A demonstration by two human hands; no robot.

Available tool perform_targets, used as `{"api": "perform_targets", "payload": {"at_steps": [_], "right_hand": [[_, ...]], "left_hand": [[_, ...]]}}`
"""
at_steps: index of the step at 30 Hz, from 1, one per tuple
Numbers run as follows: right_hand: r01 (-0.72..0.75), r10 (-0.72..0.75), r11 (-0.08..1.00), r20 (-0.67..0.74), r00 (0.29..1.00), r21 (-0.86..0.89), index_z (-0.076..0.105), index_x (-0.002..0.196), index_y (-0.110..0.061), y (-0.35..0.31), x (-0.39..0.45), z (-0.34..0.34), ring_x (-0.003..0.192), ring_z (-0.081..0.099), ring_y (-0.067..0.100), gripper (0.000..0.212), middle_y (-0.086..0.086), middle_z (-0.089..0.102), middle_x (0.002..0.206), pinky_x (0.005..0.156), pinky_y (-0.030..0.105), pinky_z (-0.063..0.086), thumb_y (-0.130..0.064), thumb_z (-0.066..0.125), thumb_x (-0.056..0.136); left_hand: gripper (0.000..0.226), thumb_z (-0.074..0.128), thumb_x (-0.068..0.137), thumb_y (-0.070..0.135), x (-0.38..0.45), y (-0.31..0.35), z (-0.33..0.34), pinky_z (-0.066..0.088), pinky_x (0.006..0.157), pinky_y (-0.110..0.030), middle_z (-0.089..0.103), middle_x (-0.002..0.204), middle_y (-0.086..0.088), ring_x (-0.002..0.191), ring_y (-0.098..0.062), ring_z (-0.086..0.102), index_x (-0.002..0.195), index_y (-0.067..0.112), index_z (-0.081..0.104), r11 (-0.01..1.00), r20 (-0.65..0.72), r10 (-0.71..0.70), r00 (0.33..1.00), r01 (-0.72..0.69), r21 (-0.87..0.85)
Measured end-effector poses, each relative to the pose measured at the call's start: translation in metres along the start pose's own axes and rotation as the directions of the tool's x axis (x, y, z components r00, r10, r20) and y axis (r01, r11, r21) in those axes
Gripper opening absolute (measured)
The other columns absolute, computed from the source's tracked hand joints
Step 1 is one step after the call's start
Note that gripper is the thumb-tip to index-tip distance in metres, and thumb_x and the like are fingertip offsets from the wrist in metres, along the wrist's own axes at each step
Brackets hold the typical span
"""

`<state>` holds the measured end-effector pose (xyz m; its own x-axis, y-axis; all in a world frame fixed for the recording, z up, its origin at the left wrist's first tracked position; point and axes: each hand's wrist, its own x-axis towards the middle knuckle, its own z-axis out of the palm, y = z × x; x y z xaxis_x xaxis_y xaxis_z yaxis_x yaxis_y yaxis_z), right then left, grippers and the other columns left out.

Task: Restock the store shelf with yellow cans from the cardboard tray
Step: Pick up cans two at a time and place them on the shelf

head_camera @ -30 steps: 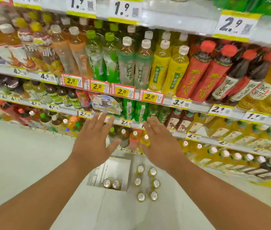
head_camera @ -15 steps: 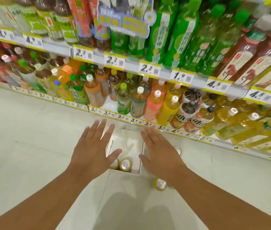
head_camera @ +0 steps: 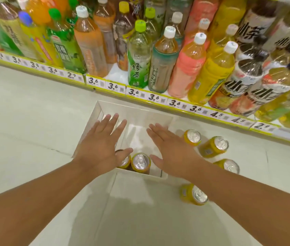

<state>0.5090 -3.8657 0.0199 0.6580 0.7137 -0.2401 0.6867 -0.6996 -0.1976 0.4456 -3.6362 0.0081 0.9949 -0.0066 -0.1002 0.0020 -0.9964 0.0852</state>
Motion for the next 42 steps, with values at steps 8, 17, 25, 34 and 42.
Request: {"api": "perform_targets", "payload": {"at_steps": [8, 17, 25, 34, 42], "right_hand": [[0.108, -0.109, 0.994, 0.058, 0.992, 0.021, 0.005, 0.159, -0.018, 0.007, 0.018, 0.017, 0.153, 0.001, 0.012, 0.076, -0.002, 0.002, 0.167, 0.119, 0.024, 0.007, -0.04, 0.047, 0.099], [0.134, -0.147, 0.988, 0.214, 0.966, 0.075, 0.009, 0.159, -0.022, 0.008, 0.022, 0.031, 0.152, 0.007, 0.008, 0.088, -0.006, 0.007, 0.166, 0.119, 0.025, 0.017, -0.031, 0.063, 0.089], [0.135, -0.148, 0.989, 0.262, 0.954, 0.065, 0.017, 0.157, -0.023, -0.008, 0.033, 0.041, 0.148, 0.025, 0.016, 0.086, -0.003, 0.022, 0.163, 0.115, 0.034, 0.032, -0.039, 0.066, 0.089], [-0.034, -0.007, 0.982, 0.22, 0.975, 0.184, 0.033, 0.147, -0.018, -0.009, 0.039, 0.052, 0.116, 0.056, 0.024, 0.075, 0.003, 0.049, 0.133, 0.091, 0.04, 0.051, -0.035, 0.068, 0.083], [-0.198, 0.154, 0.936, 0.168, 0.974, 0.29, 0.04, 0.126, -0.017, -0.018, 0.043, 0.068, 0.094, 0.059, 0.026, 0.059, 0.002, 0.051, 0.112, 0.076, 0.043, 0.054, -0.035, 0.07, 0.079]], "left_hand": [[0.1, 0.029, 0.075, 0.085, 0.013, -0.022, 0.025, 0.004, 0.122, -0.03, 0.0, 0.167, 0.006, 0.154, -0.014, -0.002, 0.158, 0.033, 0.009, 0.99, 0.154, 0.036, 0.987, -0.014, -0.138], [0.116, 0.055, 0.065, 0.088, 0.018, -0.034, 0.035, 0.007, 0.123, -0.03, -0.004, 0.165, 0.016, 0.152, -0.006, -0.005, 0.157, 0.041, 0.002, 0.988, 0.373, 0.098, 0.923, -0.044, -0.15], [0.107, 0.066, 0.065, 0.079, 0.031, -0.03, 0.031, 0.032, 0.113, -0.03, 0.032, 0.158, 0.016, 0.147, -0.008, 0.028, 0.154, 0.047, 0.015, 0.986, 0.421, 0.163, 0.892, -0.132, -0.103], [0.089, 0.073, 0.076, 0.054, 0.026, -0.017, 0.044, 0.045, 0.101, -0.034, 0.056, 0.128, 0.009, 0.117, -0.014, 0.056, 0.152, 0.034, 0.029, 0.926, 0.381, 0.153, 0.912, 0.002, -0.377], [0.087, 0.09, 0.058, 0.046, 0.027, -0.015, 0.05, 0.055, 0.078, -0.031, 0.062, 0.108, 0.005, 0.09, -0.013, 0.064, 0.127, 0.024, 0.042, 0.911, 0.45, 0.058, 0.891, 0.137, -0.388]]}}
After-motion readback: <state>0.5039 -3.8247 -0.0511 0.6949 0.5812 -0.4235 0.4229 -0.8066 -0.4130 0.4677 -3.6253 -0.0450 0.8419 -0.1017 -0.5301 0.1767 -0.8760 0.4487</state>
